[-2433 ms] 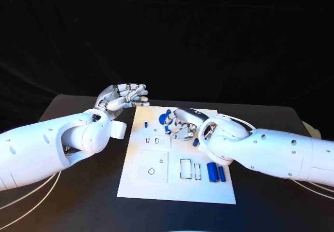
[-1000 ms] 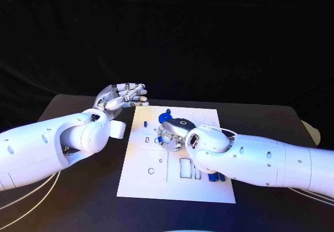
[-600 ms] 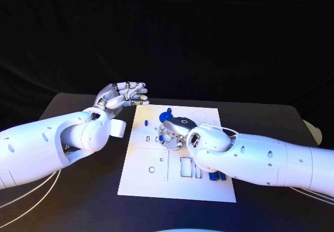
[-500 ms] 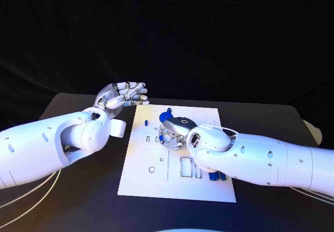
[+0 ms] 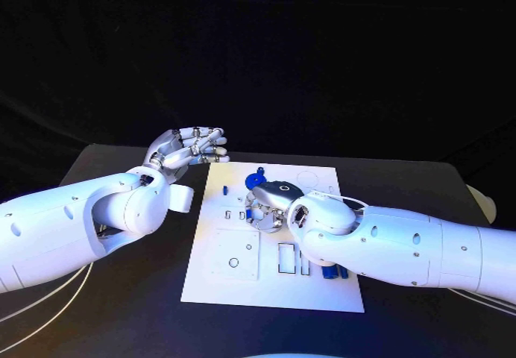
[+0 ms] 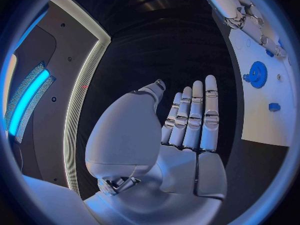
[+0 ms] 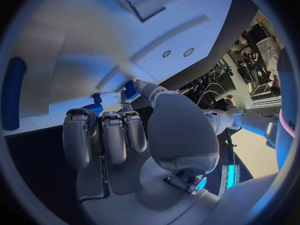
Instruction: Assemble the parts on the task board
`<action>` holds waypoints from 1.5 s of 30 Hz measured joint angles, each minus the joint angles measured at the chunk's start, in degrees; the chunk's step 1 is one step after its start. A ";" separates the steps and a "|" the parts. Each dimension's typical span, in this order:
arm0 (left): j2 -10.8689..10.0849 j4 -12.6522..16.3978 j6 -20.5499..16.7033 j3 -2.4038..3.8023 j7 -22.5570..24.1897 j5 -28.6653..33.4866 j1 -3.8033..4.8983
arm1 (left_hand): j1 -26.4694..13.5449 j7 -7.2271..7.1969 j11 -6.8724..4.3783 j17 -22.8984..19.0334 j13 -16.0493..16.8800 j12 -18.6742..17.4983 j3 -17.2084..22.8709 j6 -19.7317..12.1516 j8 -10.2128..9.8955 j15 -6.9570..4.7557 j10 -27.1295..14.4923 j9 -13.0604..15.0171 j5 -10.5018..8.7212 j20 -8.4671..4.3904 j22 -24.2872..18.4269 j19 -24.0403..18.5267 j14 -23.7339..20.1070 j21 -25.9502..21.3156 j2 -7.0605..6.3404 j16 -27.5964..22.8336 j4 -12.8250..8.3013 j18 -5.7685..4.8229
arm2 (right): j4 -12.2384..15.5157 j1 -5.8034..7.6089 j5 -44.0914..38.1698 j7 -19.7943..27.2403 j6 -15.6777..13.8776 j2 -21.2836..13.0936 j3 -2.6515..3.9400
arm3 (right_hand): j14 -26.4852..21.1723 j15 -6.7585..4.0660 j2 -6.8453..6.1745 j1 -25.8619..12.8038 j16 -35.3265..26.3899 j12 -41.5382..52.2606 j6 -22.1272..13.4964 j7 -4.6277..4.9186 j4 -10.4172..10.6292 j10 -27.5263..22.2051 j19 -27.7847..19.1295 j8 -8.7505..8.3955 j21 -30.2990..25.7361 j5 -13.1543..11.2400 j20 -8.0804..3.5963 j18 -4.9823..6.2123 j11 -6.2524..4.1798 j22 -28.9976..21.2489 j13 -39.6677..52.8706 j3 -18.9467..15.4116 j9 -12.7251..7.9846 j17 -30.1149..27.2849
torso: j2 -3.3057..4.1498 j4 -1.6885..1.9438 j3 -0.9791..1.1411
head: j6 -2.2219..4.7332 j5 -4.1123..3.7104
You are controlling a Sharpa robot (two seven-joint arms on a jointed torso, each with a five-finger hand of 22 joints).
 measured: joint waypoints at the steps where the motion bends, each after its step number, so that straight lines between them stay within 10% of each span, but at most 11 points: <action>1: 0.00 0.00 0.00 0.00 0.00 0.00 0.00 | 0.00 0.00 0.00 0.03 0.00 0.00 0.00 0.00 0.00 0.00 0.00 0.00 0.00 0.00 0.00 0.00 0.00 0.00 0.00 0.00 0.00 0.00 | 0.00 0.00 -0.02 -0.02 0.03 0.00 0.00 | 0.00 0.00 0.00 0.00 0.00 0.00 0.00 0.00 0.00 0.00 0.00 -0.03 0.00 0.00 0.00 0.01 0.00 0.00 0.00 0.00 -0.04 0.00 | 0.00 0.00 0.00 | 0.00 -0.02; 36: 0.00 -0.23 0.04 -0.01 -0.09 0.02 0.00 | 0.00 0.00 0.00 0.11 0.00 0.00 0.00 0.00 0.00 0.00 0.00 0.03 0.00 0.00 -0.02 0.00 0.00 0.00 0.00 0.00 0.00 0.00 | 0.47 -0.21 -0.25 -0.89 -0.56 -0.47 -0.21 | -0.11 1.76 -3.48 -2.72 0.00 -2.76 -7.38 2.90 2.93 -0.72 -0.21 -5.31 -2.11 -6.23 1.45 0.00 2.36 0.03 0.03 -2.28 -1.78 0.03 | -0.03 0.01 -0.02 | -0.21 -0.30; 45: 0.09 -0.74 0.14 -0.01 -0.28 -0.03 0.00 | 0.00 0.02 -0.35 0.35 0.03 0.16 0.00 0.22 0.00 -0.02 0.35 0.14 0.00 -0.05 -0.01 0.05 0.02 0.17 0.00 0.29 0.00 0.00 | 2.95 -0.21 -0.21 -0.51 -4.73 -2.88 -0.21 | -0.10 1.76 -3.84 -3.08 0.00 -2.76 -7.60 3.08 3.89 -0.72 0.00 -5.31 -2.11 -6.44 1.65 0.00 2.36 0.02 0.03 -3.59 -1.77 0.02 | -0.07 0.05 0.01 | -0.27 -0.16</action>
